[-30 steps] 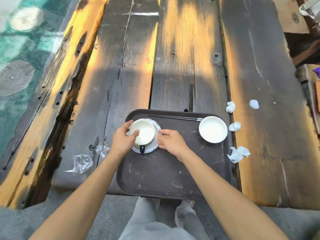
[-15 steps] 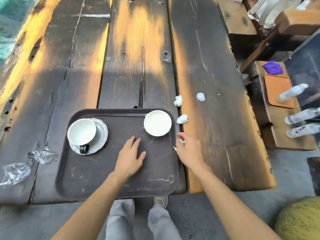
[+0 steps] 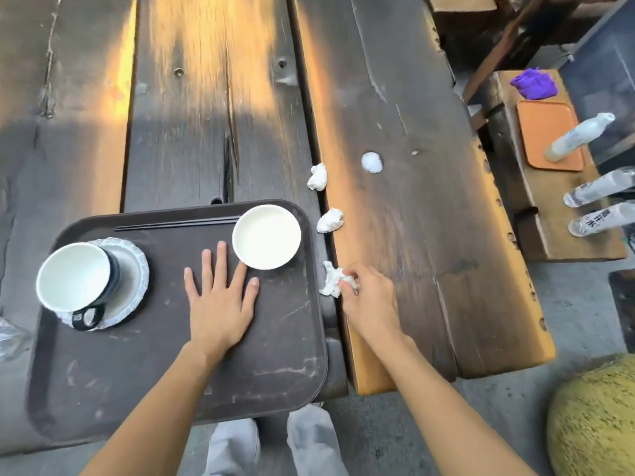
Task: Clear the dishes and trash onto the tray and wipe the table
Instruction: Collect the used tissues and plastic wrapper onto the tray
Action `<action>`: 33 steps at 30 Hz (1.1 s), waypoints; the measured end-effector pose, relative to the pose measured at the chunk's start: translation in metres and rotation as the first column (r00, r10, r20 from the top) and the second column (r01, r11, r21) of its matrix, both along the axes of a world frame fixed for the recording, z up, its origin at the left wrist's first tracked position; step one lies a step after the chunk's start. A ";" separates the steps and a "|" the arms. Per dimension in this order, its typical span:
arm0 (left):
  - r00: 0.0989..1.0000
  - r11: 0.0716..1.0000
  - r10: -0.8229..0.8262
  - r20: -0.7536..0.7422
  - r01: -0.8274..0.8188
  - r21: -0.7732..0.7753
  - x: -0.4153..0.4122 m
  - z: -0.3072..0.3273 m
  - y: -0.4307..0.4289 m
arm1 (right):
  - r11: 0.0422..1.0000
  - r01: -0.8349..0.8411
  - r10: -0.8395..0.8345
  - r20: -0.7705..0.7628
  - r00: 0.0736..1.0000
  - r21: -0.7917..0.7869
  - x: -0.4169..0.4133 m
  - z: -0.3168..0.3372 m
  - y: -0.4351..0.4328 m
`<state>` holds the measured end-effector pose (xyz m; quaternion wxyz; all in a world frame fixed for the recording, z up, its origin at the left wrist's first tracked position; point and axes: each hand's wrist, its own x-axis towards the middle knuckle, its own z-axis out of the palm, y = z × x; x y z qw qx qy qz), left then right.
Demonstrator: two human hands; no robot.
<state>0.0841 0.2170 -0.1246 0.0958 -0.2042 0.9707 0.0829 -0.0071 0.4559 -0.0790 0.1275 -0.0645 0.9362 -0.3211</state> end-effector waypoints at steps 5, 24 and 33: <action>0.999 0.998 -0.019 -0.040 0.017 -0.068 0.003 -0.004 0.002 | 0.990 0.068 -0.093 -0.207 0.974 -0.126 -0.053 0.008 -0.021; 0.996 0.997 -0.017 -0.088 0.010 -0.083 0.003 -0.010 -0.003 | 0.994 -0.107 0.089 -0.337 0.937 -0.035 -0.152 -0.006 -0.079; 0.994 0.997 -0.008 -0.106 0.000 -0.073 0.003 -0.010 -0.001 | 0.926 -0.343 0.374 -0.272 0.887 0.157 -0.168 -0.028 -0.094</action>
